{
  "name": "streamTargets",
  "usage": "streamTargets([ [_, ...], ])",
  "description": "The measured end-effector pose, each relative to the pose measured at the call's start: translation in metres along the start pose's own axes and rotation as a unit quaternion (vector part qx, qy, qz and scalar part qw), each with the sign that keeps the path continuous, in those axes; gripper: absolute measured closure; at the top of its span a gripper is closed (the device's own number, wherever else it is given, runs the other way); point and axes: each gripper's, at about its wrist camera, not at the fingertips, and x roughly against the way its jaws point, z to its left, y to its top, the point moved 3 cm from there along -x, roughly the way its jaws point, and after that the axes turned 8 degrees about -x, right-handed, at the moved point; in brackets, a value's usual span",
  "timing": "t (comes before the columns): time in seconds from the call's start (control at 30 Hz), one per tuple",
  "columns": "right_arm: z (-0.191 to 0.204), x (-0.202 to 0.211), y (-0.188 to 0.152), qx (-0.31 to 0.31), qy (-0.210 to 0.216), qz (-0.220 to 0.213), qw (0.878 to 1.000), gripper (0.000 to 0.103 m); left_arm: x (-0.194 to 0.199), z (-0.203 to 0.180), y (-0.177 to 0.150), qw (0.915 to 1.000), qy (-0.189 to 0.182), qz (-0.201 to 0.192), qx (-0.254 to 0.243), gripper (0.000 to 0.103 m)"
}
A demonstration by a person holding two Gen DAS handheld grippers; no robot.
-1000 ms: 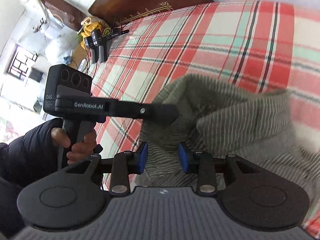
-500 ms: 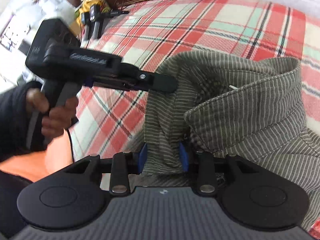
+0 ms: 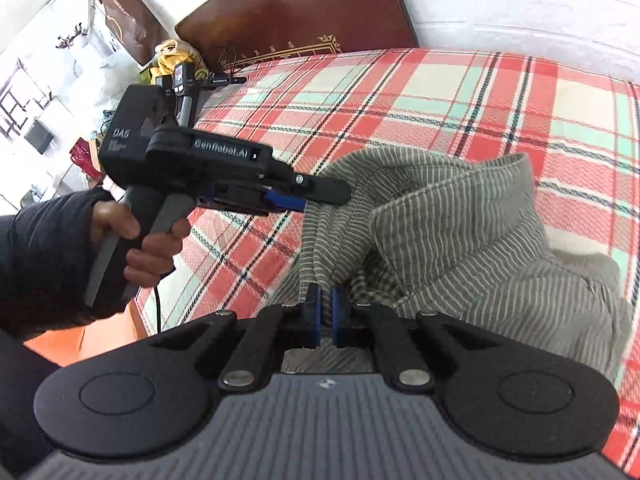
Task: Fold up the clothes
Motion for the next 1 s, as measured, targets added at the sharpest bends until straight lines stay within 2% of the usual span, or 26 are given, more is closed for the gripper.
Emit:
streamTargets([
  [0.17,-0.006,0.004,-0.006,-0.016,-0.012,-0.005,1.000,0.098,0.008,-0.014,0.001,0.9980,0.022,0.031,-0.051,0.043],
  [0.27,-0.003,0.003,-0.005,-0.009,-0.010,-0.007,1.000,0.098,0.014,-0.023,0.002,0.9948,0.036,0.047,-0.083,0.043],
  [0.37,0.002,0.000,-0.007,-0.003,-0.002,-0.007,1.000,0.097,0.025,-0.037,0.005,0.9898,0.050,0.044,-0.126,0.042],
  [0.53,0.000,0.002,-0.008,-0.015,0.014,-0.013,1.000,0.098,0.020,-0.049,0.009,0.9912,-0.003,0.060,-0.118,0.042],
  [0.7,-0.005,0.005,-0.010,-0.020,-0.004,-0.006,1.000,0.098,0.015,-0.060,0.014,0.9894,-0.057,0.075,-0.110,0.042],
  [0.77,-0.005,0.005,-0.010,-0.018,-0.006,-0.005,1.000,0.098,0.014,-0.066,0.015,0.9884,-0.071,0.078,-0.109,0.039],
  [0.87,-0.003,0.002,-0.010,-0.006,-0.009,-0.005,1.000,0.098,0.027,-0.079,0.017,0.9904,-0.027,0.059,-0.122,0.036],
  [1.0,0.001,-0.001,-0.009,0.002,-0.008,-0.005,1.000,0.098,0.034,-0.109,0.012,0.9834,0.078,0.042,-0.159,0.035],
])
